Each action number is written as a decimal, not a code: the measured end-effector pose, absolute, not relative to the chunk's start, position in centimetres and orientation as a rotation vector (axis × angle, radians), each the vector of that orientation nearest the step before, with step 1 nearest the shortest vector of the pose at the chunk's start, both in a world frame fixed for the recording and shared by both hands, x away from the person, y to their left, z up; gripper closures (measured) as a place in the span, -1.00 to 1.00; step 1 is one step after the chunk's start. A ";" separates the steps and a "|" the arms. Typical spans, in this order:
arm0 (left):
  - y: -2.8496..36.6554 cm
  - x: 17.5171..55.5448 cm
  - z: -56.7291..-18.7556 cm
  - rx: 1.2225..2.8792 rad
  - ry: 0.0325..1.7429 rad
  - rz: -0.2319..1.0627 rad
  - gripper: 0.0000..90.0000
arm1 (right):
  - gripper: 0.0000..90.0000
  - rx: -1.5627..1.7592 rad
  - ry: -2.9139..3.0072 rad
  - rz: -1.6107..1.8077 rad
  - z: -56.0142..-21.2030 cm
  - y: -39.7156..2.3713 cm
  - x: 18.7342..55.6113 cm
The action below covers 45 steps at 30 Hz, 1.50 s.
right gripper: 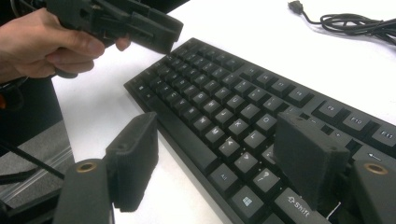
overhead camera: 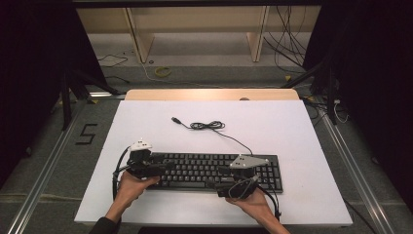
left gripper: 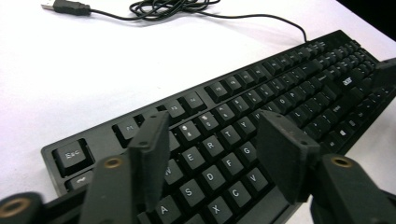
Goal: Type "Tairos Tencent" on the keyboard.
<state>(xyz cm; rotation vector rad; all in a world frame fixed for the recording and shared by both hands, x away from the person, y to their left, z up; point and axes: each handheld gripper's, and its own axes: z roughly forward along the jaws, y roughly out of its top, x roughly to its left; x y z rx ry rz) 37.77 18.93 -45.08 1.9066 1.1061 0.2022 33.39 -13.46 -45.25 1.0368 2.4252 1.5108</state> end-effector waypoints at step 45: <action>18.0 39.3 -46.1 2.003 1.103 0.192 0.98 | -0.29 1.039 2.428 1.513 -45.3 -13.6 33.3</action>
